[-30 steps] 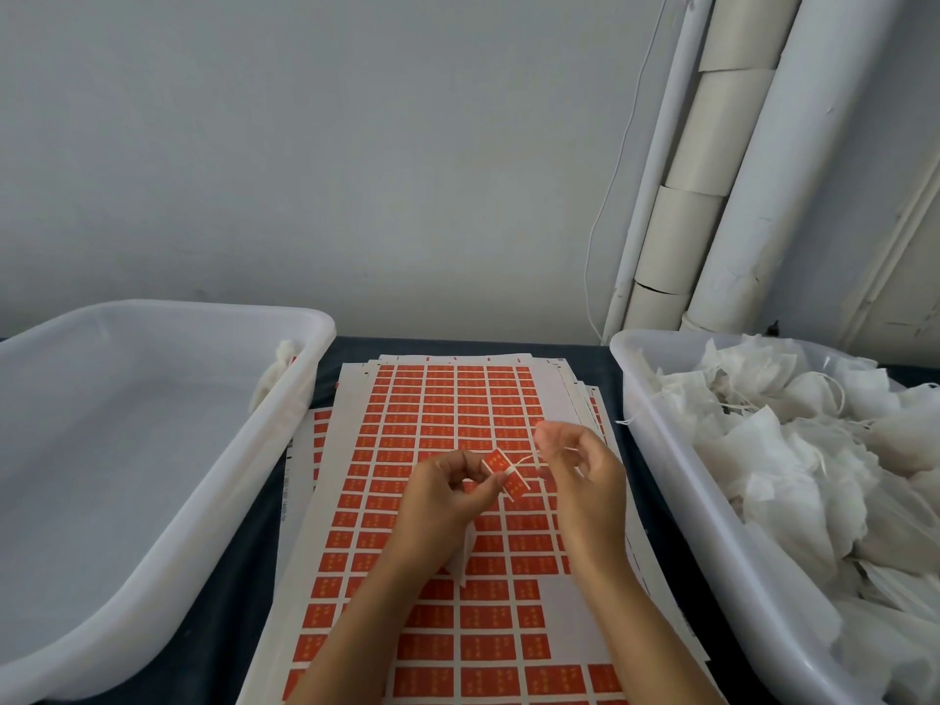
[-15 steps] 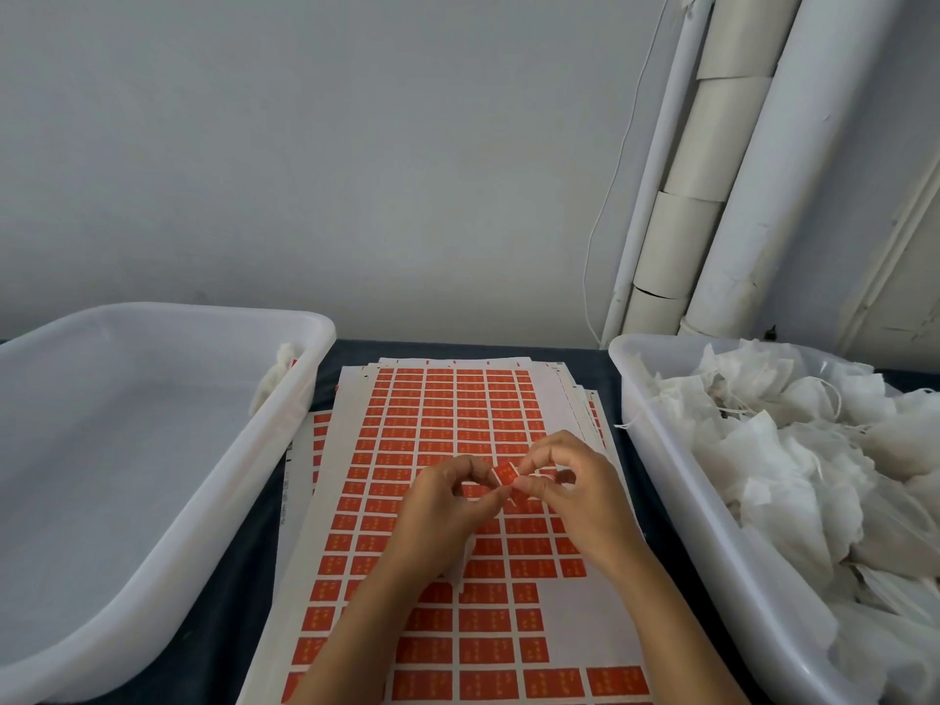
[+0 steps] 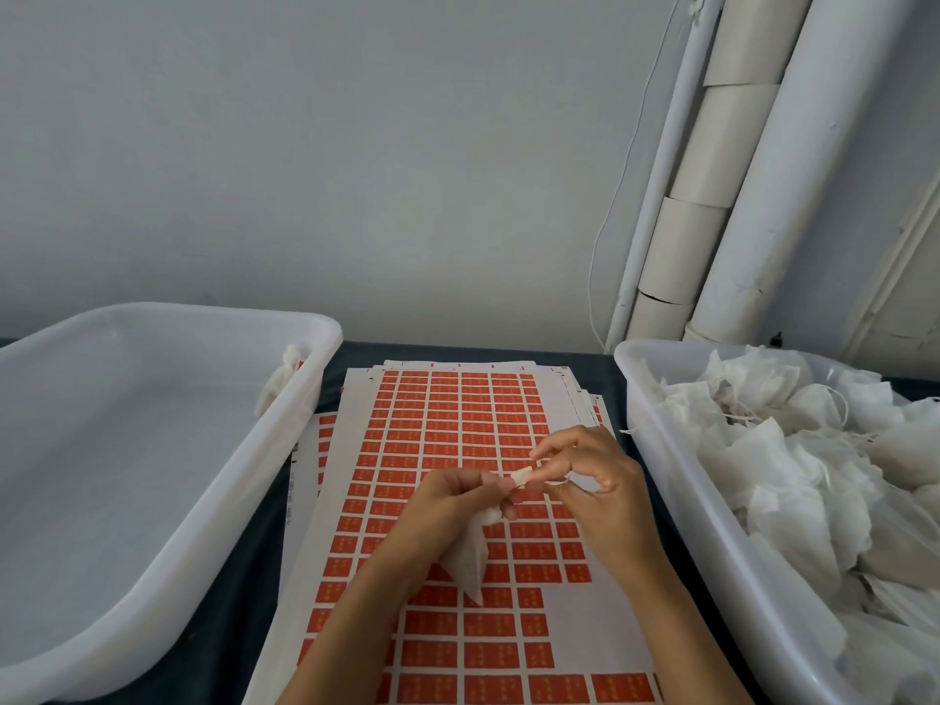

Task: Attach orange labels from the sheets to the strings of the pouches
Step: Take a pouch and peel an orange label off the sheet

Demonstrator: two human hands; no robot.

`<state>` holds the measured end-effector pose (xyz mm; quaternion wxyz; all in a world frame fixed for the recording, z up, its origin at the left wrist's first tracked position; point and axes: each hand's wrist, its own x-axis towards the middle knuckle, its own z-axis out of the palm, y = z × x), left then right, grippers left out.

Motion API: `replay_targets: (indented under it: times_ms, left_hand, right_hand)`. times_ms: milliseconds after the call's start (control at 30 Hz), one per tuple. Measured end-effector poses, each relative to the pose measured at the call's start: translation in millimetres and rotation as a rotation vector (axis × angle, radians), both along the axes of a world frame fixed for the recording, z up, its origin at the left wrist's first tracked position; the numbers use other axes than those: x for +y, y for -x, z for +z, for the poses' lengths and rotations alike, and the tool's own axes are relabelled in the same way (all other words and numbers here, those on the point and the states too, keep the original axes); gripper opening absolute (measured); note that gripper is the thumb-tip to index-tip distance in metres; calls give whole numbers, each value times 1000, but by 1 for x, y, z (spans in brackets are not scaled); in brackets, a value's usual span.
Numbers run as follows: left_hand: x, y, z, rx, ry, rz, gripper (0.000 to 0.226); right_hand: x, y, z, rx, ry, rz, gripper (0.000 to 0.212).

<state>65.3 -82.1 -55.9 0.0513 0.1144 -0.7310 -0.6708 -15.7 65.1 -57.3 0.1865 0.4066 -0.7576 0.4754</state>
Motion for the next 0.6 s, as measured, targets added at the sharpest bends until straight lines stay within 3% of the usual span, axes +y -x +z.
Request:
replay_targets:
  times_ms: [200, 300, 600]
  left_hand:
    - [-4, 1, -3, 54, -45, 37, 18]
    - [-4, 3, -7, 96, -76, 105, 15]
    - [-4, 9, -15, 131, 2, 146, 10]
  right_hand:
    - [-2, -1, -3, -136, -51, -8, 23]
    - [-4, -1, -7, -218, -70, -3, 37]
    - [-4, -1, -9, -163, -74, 4, 21]
